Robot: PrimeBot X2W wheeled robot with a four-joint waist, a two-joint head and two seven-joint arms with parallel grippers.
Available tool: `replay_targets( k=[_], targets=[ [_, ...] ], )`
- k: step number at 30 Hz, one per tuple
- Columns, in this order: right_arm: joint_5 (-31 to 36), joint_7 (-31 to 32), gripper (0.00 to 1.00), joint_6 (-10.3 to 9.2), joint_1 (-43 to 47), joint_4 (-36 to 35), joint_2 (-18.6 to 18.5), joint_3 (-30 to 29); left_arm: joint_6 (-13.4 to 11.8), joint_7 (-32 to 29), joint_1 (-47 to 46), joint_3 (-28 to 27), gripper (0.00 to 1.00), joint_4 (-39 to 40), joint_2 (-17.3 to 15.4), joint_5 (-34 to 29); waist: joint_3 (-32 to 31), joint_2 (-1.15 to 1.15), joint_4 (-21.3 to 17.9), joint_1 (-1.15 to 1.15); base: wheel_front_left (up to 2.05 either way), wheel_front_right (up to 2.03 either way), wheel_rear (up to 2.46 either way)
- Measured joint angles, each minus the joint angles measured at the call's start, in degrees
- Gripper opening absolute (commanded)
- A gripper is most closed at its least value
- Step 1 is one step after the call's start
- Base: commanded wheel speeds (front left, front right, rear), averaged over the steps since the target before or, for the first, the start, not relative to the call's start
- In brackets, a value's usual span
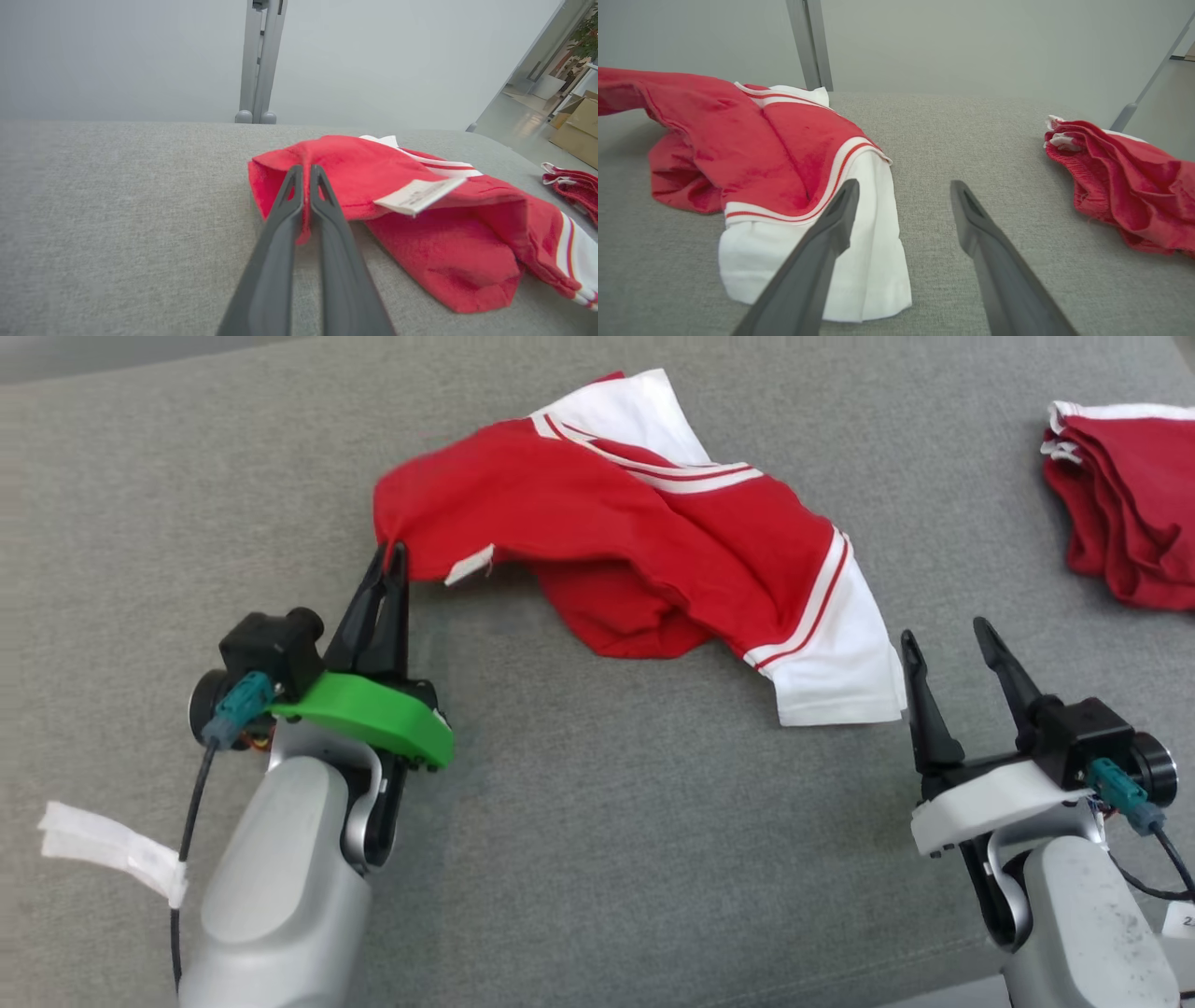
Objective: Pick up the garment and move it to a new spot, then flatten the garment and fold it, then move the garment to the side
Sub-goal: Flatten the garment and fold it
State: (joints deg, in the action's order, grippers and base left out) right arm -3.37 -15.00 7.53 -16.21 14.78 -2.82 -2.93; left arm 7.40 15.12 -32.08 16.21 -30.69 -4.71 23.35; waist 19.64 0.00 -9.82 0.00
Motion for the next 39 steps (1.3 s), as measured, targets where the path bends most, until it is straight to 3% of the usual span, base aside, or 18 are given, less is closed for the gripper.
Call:
replay_targets(
  k=[7,16,17,18,19,27,39],
  targets=[
    [-0.56,0.0,1.0,0.0,3.57,2.14,0.0,-0.07,0.0,0.01,8.48,-3.22,0.0,4.35,0.57,-0.82,-5.87,0.0,3.79,0.0,0.0,0.0,0.0],
    [-2.41,0.0,1.0,0.0,8.4,3.2,0.0,0.33,0.0,0.0,20.59,-8.29,0.0,2.56,1.09,-3.47,-13.06,0.0,7.55,0.0,0.0,0.0,0.0],
    [-2.72,0.0,1.0,0.0,8.92,3.36,0.0,0.32,0.0,0.01,21.83,-8.83,0.07,2.27,1.26,-3.91,-13.82,0.0,7.84,0.0,0.0,0.0,0.0],
    [-2.79,0.0,1.0,0.0,9.4,3.43,-0.01,0.37,0.0,0.0,22.9,-9.45,0.38,1.76,1.35,-4.63,-14.52,0.0,8.09,0.0,0.0,0.0,0.0],
    [-2.86,0.0,1.0,0.0,9.79,3.48,0.0,0.42,-0.03,0.0,23.7,-10.16,1.0,1.52,1.44,-5.28,-15.06,0.0,8.27,0.0,0.0,0.0,0.0],
    [-3.89,0.0,1.0,0.0,11.1,3.35,0.0,0.69,-0.79,0.01,28.17,-13.83,1.0,3.43,1.66,-10.5,-18.37,0.0,9.03,0.0,0.0,0.0,0.0],
    [-4.17,0.0,1.0,0.0,10.68,3.07,0.0,0.7,-0.62,0.01,28.6,-12.59,1.0,3.74,1.8,-9.31,-17.84,0.0,9.32,-0.01,0.0,0.0,0.0]
  ],
)
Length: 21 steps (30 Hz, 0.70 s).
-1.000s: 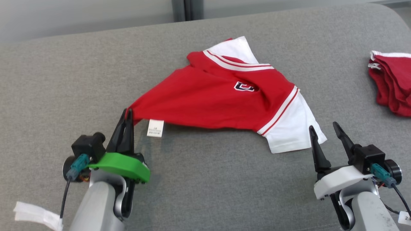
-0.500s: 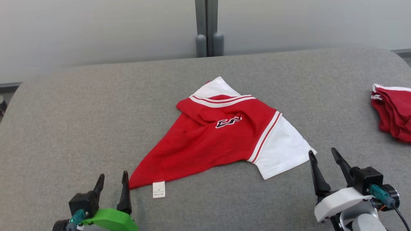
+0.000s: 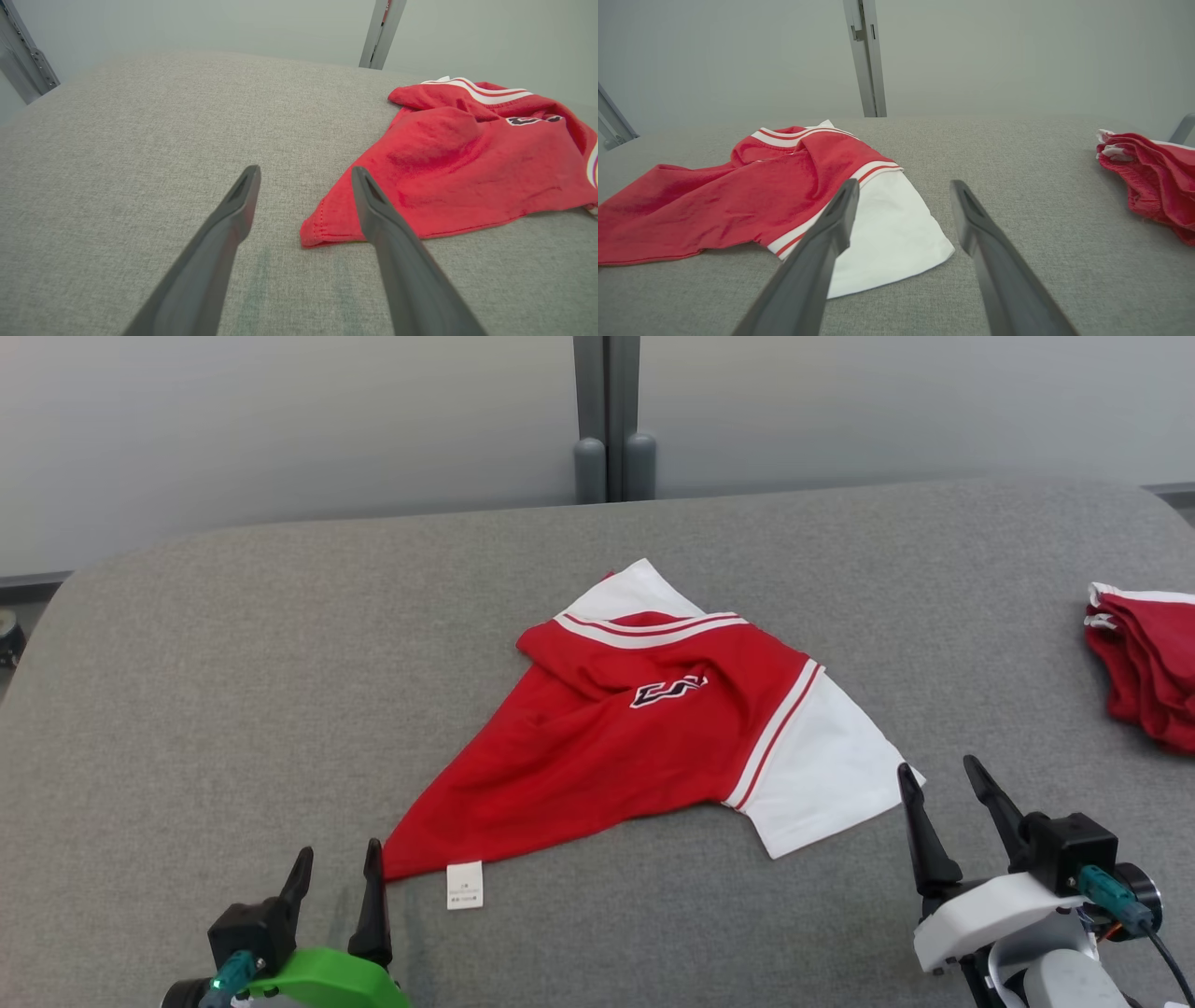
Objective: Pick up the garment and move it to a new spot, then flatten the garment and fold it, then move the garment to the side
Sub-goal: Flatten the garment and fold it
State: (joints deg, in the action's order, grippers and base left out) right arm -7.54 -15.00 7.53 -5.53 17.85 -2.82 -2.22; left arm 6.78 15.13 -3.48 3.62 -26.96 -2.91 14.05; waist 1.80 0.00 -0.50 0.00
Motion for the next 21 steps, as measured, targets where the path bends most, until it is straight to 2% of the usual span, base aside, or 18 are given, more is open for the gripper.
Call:
replay_targets(
  k=[11,21],
  targets=[
    [0.51,0.0,1.0,0.0,-3.37,0.52,0.0,-0.07,-0.01,0.0,-4.75,1.81,1.0,-5.5,0.04,1.63,4.74,0.0,-0.27,0.0,0.0,0.0,0.0],
    [1.15,0.0,1.0,0.0,-4.98,1.2,-0.01,-0.25,-1.32,0.05,-7.54,3.11,1.0,-12.38,0.04,2.71,7.85,0.0,-0.8,0.0,0.0,0.0,0.0]
  ],
)
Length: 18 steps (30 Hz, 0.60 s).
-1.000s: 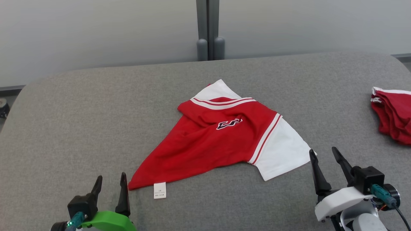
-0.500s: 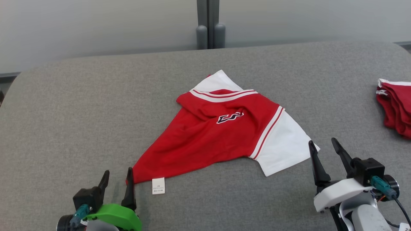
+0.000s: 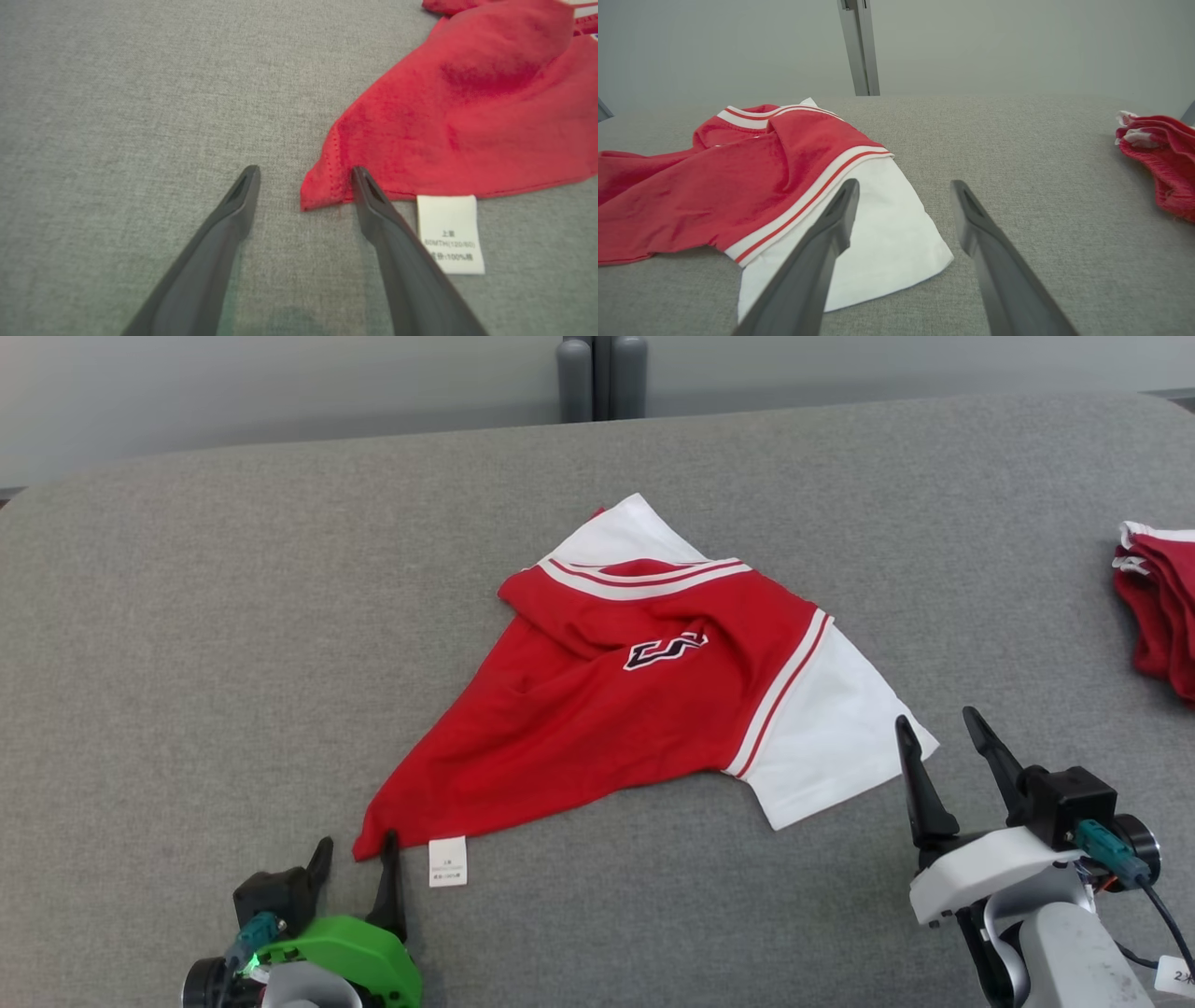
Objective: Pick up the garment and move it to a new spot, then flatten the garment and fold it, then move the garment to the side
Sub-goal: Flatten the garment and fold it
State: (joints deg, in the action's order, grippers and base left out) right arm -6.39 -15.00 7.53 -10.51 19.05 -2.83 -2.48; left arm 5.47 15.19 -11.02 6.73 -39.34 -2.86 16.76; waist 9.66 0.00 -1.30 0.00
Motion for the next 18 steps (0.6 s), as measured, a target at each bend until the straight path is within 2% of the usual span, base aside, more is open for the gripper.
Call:
replay_targets(
  k=[4,5,6,7,10,16,18],
  targets=[
    [0.42,0.0,1.0,0.0,-0.25,0.02,0.0,-0.32,-0.02,0.0,-0.62,0.45,1.0,-0.29,0.0,0.57,0.35,0.0,0.32,0.0,0.0,0.0,0.0],
    [0.42,0.0,1.0,0.0,-0.44,0.11,0.0,-0.34,-0.02,0.0,-0.72,0.7,0.91,-0.32,0.0,0.74,0.41,0.0,0.43,0.0,0.0,0.0,0.0],
    [0.43,0.0,1.0,0.0,-0.64,0.15,0.0,-0.36,0.0,0.01,-0.81,1.0,0.58,-0.42,-0.01,0.74,0.47,0.0,0.5,0.0,0.0,0.0,0.0],
    [0.44,0.0,1.0,0.0,-0.79,0.16,0.0,-0.38,0.03,0.02,-0.94,1.38,0.46,-0.58,-0.01,0.79,0.54,0.0,0.6,0.0,0.0,0.0,0.0],
    [0.49,0.0,1.0,0.0,-0.91,0.44,0.0,-0.43,0.3,0.08,-1.15,2.68,0.44,-1.26,-0.03,1.45,0.72,0.0,0.9,0.0,0.0,0.0,0.0],
    [0.81,0.0,1.0,0.0,-1.41,1.4,0.02,-0.94,0.59,0.09,-1.08,4.75,0.07,-1.58,-0.01,2.89,0.84,0.0,1.53,0.0,0.0,0.0,0.0],
    [1.41,0.0,1.0,0.0,-1.7,3.05,0.01,-1.96,0.59,0.09,-1.07,5.08,0.05,-1.37,0.0,3.27,0.94,0.0,1.79,0.0,0.0,0.0,0.0]
  ],
)
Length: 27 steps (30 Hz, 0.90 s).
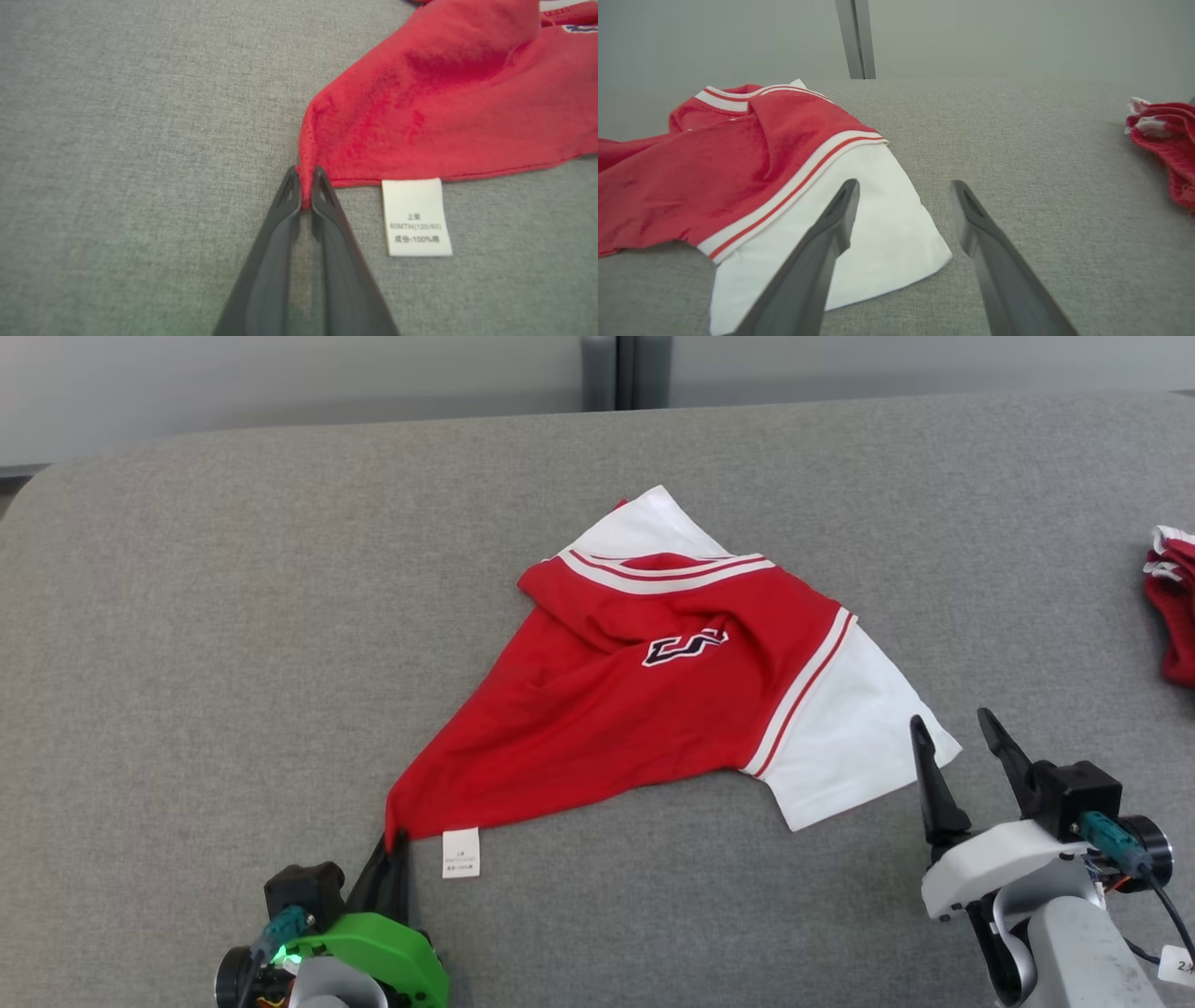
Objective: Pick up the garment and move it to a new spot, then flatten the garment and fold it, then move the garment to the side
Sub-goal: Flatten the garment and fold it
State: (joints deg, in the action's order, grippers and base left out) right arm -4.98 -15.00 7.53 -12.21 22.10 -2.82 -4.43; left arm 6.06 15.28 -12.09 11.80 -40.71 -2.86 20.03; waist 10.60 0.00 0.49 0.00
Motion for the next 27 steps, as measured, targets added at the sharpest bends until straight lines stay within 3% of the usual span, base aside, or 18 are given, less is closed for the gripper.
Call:
replay_targets(
  k=[2,11,12,13,14,18,22,27],
  targets=[
    [0.83,0.0,1.0,0.0,-0.54,2.42,0.0,-1.23,0.0,0.0,-0.01,0.02,0.0,0.54,0.01,0.08,0.23,0.0,0.25,0.0,0.0,0.0,0.0],
    [4.47,0.0,1.0,0.0,-7.56,15.85,0.0,-7.09,0.35,-0.02,-0.17,0.19,0.0,2.85,0.14,-0.42,2.2,0.0,1.68,0.0,0.0,0.0,0.0],
    [4.59,0.0,0.7,0.0,-8.17,17.07,0.0,-7.09,0.47,-0.02,-0.18,0.26,0.0,2.97,0.14,-0.42,2.33,0.0,1.8,0.0,0.0,0.0,0.0],
    [4.59,-0.07,0.07,0.0,-8.65,18.37,0.0,-7.01,0.48,-0.01,-0.19,0.42,0.0,3.14,0.14,-0.41,2.44,0.0,1.94,0.0,0.0,0.0,0.0],
    [4.61,-0.16,0.0,0.0,-8.93,19.4,-0.07,-6.59,0.54,-0.01,-0.21,0.68,0.0,3.23,0.13,-0.36,2.51,0.0,2.1,0.0,0.0,0.0,0.0],
    [4.01,-0.22,0.0,0.0,-9.17,20.17,-0.05,-6.43,0.82,-0.07,-0.19,1.54,0.0,3.86,0.11,0.09,2.22,0.0,2.63,0.0,0.0,0.0,0.0],
    [0.64,-0.13,0.0,0.0,-6.49,16.49,-0.01,-5.46,1.02,-0.14,1.14,1.99,0.0,6.11,0.08,0.66,1.12,0.0,2.85,0.0,0.0,0.0,0.0],
    [-8.27,-0.08,0.0,0.0,-4.22,3.07,-0.04,-3.88,1.25,-0.14,2.64,0.7,0.0,15.32,0.1,0.34,-0.89,0.0,2.77,0.0,0.0,0.0,0.0]
  ],
)
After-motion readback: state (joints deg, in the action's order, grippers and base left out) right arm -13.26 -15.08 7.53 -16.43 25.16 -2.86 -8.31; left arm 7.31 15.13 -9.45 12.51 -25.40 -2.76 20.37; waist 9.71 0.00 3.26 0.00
